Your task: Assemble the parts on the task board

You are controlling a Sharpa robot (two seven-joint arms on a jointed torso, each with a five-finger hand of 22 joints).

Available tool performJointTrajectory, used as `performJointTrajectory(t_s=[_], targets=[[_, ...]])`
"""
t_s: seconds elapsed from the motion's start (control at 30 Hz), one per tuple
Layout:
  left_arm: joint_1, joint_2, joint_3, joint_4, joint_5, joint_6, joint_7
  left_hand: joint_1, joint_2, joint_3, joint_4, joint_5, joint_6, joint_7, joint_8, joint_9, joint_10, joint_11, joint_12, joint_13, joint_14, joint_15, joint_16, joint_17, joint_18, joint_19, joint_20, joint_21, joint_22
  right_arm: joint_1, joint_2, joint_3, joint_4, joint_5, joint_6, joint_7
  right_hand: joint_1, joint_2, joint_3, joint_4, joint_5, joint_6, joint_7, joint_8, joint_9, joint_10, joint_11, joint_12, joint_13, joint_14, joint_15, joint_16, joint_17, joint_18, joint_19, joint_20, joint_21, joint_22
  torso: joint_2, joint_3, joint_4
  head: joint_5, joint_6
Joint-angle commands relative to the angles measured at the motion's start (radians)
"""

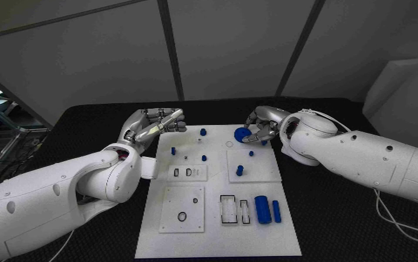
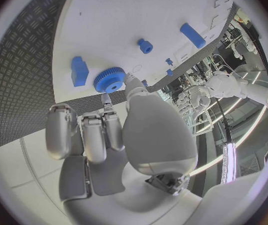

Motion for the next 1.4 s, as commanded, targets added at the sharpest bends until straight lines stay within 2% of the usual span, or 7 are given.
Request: performJointTrajectory(t_s=[0.03, 0.33, 0.8, 1.0, 1.17, 1.23, 1.4], targets=[[0.002, 0.000, 0.001, 0.000, -0.004, 0.013, 0.003, -0.002, 0.012, 0.000, -0.005, -0.003, -0.002, 0.002, -0.005, -0.001, -0.003, -0.003, -0.005, 0.000, -0.006, -0.001, -0.003, 0.001, -0.022, -0.003, 0.001, 0.003, 0.002, 0.002, 0.003, 0.001, 0.001, -0.028, -0.037, 0.002, 0.006, 0.006, 0.006, -0.002, 0.004, 0.003, -0.003, 0.007, 0.001, 0.048, -0.004, 0.006, 0.175, 0.104, 0.003, 0.005, 0.261, -0.011, 0.008, 0.000, 0.007, 0.025, 0.000, 0.0006, -0.0003, 0.001, 0.000], [0.002, 0.001, 0.001, -0.001, -0.004, 0.013, 0.002, -0.002, 0.012, 0.000, -0.006, -0.003, -0.001, 0.002, -0.005, 0.000, -0.003, -0.003, -0.005, 0.000, -0.006, -0.001, -0.004, 0.001, -0.021, -0.003, 0.001, 0.004, 0.002, 0.002, 0.012, 0.001, -0.011, -0.065, -0.027, -0.009, 0.010, 0.010, 0.006, -0.006, 0.003, 0.007, -0.003, 0.012, 0.002, 0.052, -0.004, 0.009, 0.180, 0.104, 0.003, 0.005, 0.263, -0.013, 0.015, -0.001, 0.012, 0.035, 0.001, 0.0003, 0.0003, 0.000, -0.003], [0.002, -0.001, 0.001, -0.001, -0.004, 0.014, -0.001, -0.001, 0.013, 0.000, -0.007, -0.003, -0.001, 0.002, -0.005, 0.000, -0.003, -0.003, -0.005, 0.000, -0.006, -0.001, -0.004, 0.001, -0.021, -0.003, 0.001, 0.004, 0.002, 0.002, 0.032, 0.001, -0.028, -0.138, 0.052, -0.010, 0.021, 0.016, 0.007, -0.018, 0.001, 0.017, -0.006, 0.021, 0.003, 0.058, -0.006, 0.017, 0.190, 0.104, 0.003, 0.005, 0.263, -0.017, 0.026, -0.001, 0.021, 0.054, 0.000, 0.0011, 0.0001, -0.001, -0.007], [0.002, -0.001, 0.001, -0.001, -0.004, 0.015, -0.002, 0.000, 0.016, 0.001, -0.009, -0.002, 0.000, 0.001, -0.005, 0.000, -0.002, -0.003, -0.005, 0.000, -0.008, -0.001, -0.006, 0.002, -0.021, -0.005, 0.001, 0.004, 0.002, 0.002, 0.036, 0.001, -0.031, -0.140, 0.062, -0.008, 0.021, 0.018, 0.006, -0.019, -0.002, 0.020, -0.007, 0.023, 0.003, 0.060, -0.006, 0.018, 0.192, 0.104, 0.002, 0.005, 0.263, -0.017, 0.026, -0.001, 0.021, 0.055, 0.000, 0.0009, -0.0003, -0.001, -0.008], [0.002, -0.002, 0.001, 0.000, -0.004, 0.016, -0.003, 0.001, 0.018, 0.003, -0.010, -0.002, 0.000, 0.001, -0.006, 0.000, -0.002, -0.003, -0.006, 0.000, -0.009, -0.001, -0.008, 0.002, -0.021, -0.006, 0.002, 0.004, 0.002, 0.002, 0.039, 0.001, -0.033, -0.138, 0.064, -0.007, 0.032, 0.036, 0.014, -0.031, -0.019, 0.040, -0.011, 0.034, 0.005, 0.065, -0.010, 0.023, 0.199, 0.104, -0.002, 0.005, 0.263, -0.017, 0.027, -0.004, 0.023, 0.057, 0.000, 0.0009, 0.0007, -0.001, -0.008], [0.002, -0.002, 0.001, -0.001, -0.004, 0.016, -0.003, 0.001, 0.018, 0.003, -0.010, -0.002, 0.000, 0.001, -0.006, 0.000, -0.002, -0.003, -0.006, 0.000, -0.009, -0.001, -0.008, 0.002, -0.021, -0.006, 0.002, 0.004, 0.002, 0.002, 0.040, 0.001, -0.035, -0.138, 0.065, -0.008, 0.046, 0.052, 0.031, -0.042, -0.061, 0.056, -0.013, 0.038, 0.005, 0.067, -0.013, 0.024, 0.202, 0.104, -0.005, 0.005, 0.263, -0.018, 0.028, -0.007, 0.024, 0.060, 0.000, 0.0010, 0.0004, -0.001, -0.008], [0.002, -0.002, 0.001, 0.000, -0.004, 0.016, -0.003, 0.002, 0.020, 0.004, -0.011, -0.003, 0.000, 0.001, -0.006, 0.000, -0.002, -0.003, -0.006, 0.000, -0.009, 0.000, -0.008, 0.002, -0.021, -0.006, 0.002, 0.004, 0.002, 0.002, 0.043, 0.001, -0.037, -0.143, 0.035, -0.008, 0.083, 0.096, 0.085, -0.070, -0.085, 0.116, -0.027, 0.052, 0.008, 0.079, -0.024, 0.035, 0.218, 0.104, -0.015, 0.005, 0.263, -0.019, 0.031, -0.015, 0.027, 0.066, 0.001, 0.0013, 0.0002, -0.002, -0.008]])
